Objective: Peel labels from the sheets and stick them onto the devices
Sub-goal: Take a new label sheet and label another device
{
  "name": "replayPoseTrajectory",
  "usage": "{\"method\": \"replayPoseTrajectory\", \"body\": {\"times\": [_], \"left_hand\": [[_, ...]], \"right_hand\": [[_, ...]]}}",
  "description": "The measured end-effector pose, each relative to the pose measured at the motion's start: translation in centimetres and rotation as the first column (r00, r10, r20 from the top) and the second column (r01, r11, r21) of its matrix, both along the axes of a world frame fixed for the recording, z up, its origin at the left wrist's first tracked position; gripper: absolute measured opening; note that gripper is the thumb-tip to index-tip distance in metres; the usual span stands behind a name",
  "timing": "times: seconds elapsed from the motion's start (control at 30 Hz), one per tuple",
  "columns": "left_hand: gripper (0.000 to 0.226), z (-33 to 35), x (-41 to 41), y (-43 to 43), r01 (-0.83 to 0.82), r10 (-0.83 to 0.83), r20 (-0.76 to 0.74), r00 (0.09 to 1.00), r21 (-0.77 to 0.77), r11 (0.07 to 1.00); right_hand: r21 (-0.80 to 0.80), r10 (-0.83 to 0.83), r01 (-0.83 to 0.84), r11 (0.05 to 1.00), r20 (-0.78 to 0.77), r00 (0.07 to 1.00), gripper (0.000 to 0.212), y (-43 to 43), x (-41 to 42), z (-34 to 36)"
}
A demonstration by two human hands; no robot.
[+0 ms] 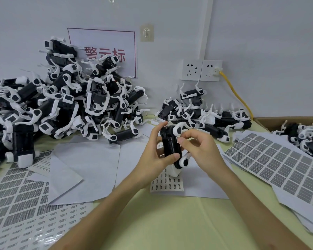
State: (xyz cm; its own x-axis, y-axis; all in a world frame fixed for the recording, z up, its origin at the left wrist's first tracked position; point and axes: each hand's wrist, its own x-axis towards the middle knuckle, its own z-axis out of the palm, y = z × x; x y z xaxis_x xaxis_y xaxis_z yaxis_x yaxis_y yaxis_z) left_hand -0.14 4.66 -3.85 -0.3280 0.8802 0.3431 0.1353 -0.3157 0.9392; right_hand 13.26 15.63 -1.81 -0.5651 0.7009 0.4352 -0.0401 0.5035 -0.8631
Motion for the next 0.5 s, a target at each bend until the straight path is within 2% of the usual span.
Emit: {"method": "replayPoseTrajectory", "body": {"times": [0.5], "left_hand": [[0.088,-0.30,0.25,-0.05,-0.013,0.013,0.009,1.000,0.006,1.000]], "right_hand": [[0.013,-0.036,0.036,0.999,0.032,0.999,0.013,0.03,-0.07,-0.32]]}}
